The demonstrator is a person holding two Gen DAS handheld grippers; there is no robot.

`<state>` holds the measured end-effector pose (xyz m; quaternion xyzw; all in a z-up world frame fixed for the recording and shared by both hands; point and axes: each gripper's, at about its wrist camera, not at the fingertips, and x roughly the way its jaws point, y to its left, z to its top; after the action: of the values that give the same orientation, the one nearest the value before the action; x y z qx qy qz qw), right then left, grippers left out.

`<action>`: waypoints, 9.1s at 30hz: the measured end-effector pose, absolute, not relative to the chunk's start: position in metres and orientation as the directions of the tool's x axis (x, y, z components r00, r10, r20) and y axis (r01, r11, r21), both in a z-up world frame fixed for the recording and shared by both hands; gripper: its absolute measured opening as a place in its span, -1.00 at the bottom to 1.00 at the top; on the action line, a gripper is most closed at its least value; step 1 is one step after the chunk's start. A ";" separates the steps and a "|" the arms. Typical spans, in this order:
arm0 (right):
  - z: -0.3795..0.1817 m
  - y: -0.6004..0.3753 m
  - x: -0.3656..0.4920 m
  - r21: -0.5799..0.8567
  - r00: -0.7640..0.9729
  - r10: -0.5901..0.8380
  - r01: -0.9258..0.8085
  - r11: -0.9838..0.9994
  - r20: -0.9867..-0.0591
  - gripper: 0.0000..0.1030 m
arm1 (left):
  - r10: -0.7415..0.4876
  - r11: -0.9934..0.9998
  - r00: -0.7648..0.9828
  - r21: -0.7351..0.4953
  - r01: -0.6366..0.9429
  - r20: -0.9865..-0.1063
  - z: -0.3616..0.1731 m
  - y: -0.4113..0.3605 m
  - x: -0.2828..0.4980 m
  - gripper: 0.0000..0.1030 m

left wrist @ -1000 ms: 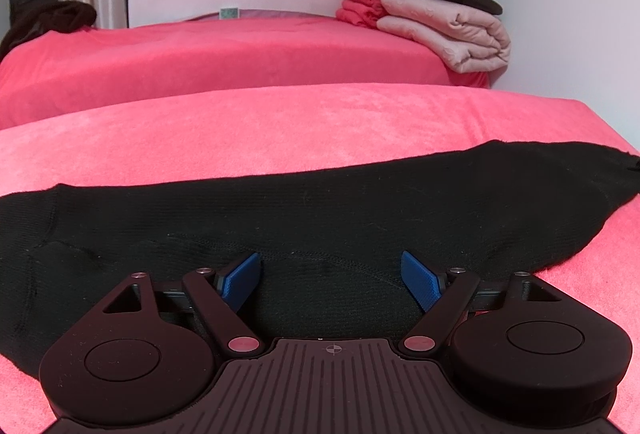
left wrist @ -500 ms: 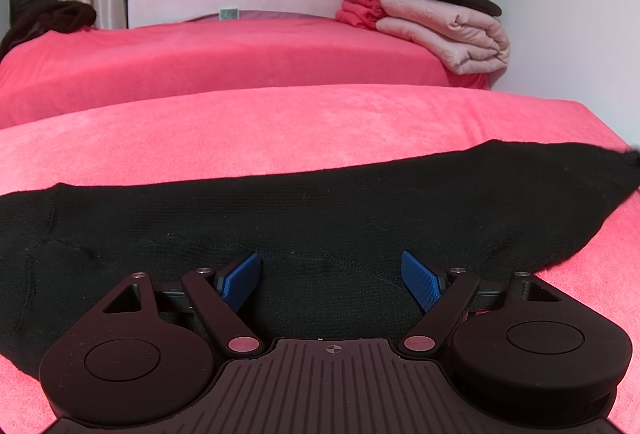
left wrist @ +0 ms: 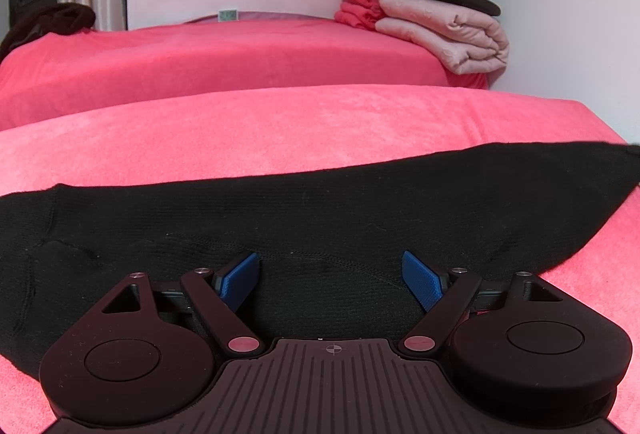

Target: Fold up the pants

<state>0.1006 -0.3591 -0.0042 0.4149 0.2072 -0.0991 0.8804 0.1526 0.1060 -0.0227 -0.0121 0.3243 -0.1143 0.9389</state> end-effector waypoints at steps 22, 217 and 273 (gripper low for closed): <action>0.067 -0.212 0.091 0.004 0.897 -0.262 0.282 0.959 -0.356 -0.62 | -0.159 0.987 0.821 -0.098 0.125 -0.548 -0.010 0.131 0.147 1.00; 0.113 -0.129 0.185 0.519 0.531 0.788 -0.600 0.609 -0.311 -0.87 | -0.175 0.984 0.896 -0.033 0.177 -0.409 0.087 0.086 0.104 1.00; 0.056 -0.180 0.132 0.413 0.703 0.492 -0.300 0.860 -0.513 0.25 | -0.354 0.934 0.797 -0.136 0.331 -0.490 0.020 0.059 0.110 1.00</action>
<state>0.1321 -0.1802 0.0564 0.1508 0.3181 0.2177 0.9103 0.1101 0.0585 0.0203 -0.0218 0.2628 -0.1808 0.9475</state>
